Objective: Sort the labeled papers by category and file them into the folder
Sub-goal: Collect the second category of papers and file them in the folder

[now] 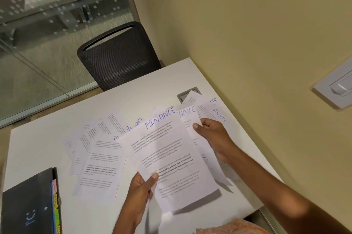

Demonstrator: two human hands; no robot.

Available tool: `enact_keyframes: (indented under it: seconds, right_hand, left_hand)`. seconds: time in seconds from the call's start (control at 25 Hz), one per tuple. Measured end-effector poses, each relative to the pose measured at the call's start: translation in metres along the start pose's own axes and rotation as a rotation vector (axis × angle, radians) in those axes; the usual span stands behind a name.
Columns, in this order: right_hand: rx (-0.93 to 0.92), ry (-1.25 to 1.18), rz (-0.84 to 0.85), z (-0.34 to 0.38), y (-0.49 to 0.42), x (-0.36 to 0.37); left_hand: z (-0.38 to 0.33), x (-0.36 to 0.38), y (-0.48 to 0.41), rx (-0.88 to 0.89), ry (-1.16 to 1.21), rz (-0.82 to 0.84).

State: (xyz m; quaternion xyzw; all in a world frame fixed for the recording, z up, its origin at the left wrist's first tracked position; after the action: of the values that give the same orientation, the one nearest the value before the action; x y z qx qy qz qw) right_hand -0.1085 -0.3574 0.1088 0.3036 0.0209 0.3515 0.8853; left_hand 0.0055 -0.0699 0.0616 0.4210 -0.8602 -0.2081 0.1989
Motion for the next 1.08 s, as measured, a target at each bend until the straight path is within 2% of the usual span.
enact_keyframes:
  seconds: [0.16,0.36,0.6,0.8,0.92,1.08]
  right_hand:
    - [-0.010,0.000,0.093,0.001,0.012,0.028]
    - [0.010,0.028,0.149,0.008,0.026,0.047]
    - [0.086,-0.036,0.144,0.007,0.026,0.053]
    - [0.087,-0.075,0.138,-0.008,0.016,0.047]
    - [0.101,-0.014,0.076,-0.026,0.005,0.041]
    - [0.153,0.093,0.073,-0.058,-0.010,0.025]
  left_hand:
    - [-0.002,0.009,-0.006,0.052,-0.004,0.066]
    - [-0.012,0.014,-0.003,0.052,0.092,0.043]
    - [-0.016,0.015,0.000,0.096,0.128,0.072]
    - [-0.004,0.001,-0.002,0.142,0.062,-0.023]
    - [0.002,-0.007,0.000,0.106,0.079,-0.045]
    - [0.013,-0.016,0.004,0.042,0.065,-0.041]
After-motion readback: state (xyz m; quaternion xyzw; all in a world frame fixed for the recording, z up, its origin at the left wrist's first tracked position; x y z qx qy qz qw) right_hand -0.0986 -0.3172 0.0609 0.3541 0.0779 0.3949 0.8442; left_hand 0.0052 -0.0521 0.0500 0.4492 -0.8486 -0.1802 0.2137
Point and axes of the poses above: each hand's wrist, its own y-axis away from the middle knuckle, its own x-axis out of the palm, z = x × y, the point moved 4 cm from there along -y, towards the middle knuckle, and after that the axes turned 7 degrees about x, right-handed, at the moved point
